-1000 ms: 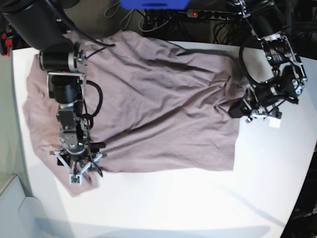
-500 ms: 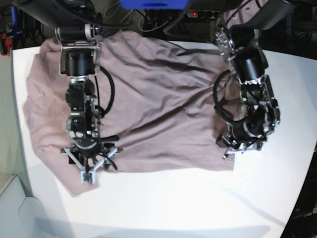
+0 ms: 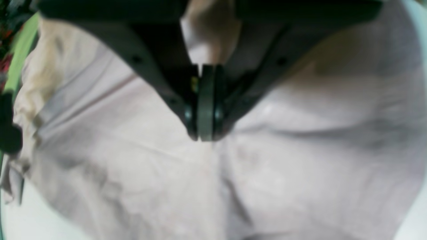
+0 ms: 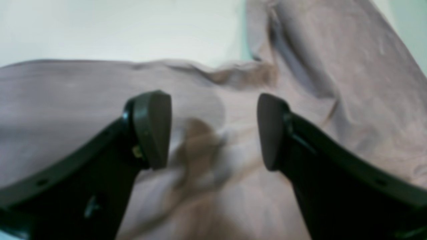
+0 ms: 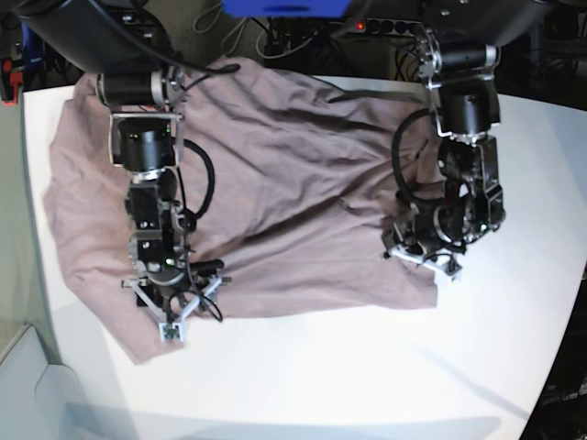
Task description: Layout the t-shirt on the table in an organized manner, then fold the t-shirt properly
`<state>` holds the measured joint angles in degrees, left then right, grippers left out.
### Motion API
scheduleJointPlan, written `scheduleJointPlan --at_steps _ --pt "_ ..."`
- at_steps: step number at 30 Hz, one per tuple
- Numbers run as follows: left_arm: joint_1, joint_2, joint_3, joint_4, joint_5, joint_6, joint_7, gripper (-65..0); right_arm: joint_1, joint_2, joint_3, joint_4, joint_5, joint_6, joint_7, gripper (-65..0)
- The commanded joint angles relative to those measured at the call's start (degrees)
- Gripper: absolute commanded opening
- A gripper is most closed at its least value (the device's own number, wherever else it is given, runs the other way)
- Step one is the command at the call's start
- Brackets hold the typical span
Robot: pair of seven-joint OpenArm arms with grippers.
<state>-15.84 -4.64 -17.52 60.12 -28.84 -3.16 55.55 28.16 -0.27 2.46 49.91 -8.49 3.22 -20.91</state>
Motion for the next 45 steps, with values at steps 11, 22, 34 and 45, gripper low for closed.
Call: scheduleJointPlan --at_steps 11,22,34,45 --pt "7.53 -2.34 0.68 11.93 -8.39 3.29 20.1 -64.8 4.23 -0.21 -0.13 -4.94 0.18 0.25 2.75 -25.0" --pt "10.43 -1.82 15.1 12.01 -8.57 3.38 17.99 -64.8 4.23 -6.1 -0.31 -4.86 0.27 0.51 2.4 -24.8" --pt "11.31 -4.1 17.47 12.01 -8.48 3.55 15.44 -64.8 4.23 -6.8 -0.48 -4.94 0.18 0.51 2.49 -24.6" --pt "10.52 -6.92 17.47 26.26 -22.46 3.73 14.47 -64.9 3.88 -2.14 -0.13 0.95 0.18 0.51 2.31 -24.6"
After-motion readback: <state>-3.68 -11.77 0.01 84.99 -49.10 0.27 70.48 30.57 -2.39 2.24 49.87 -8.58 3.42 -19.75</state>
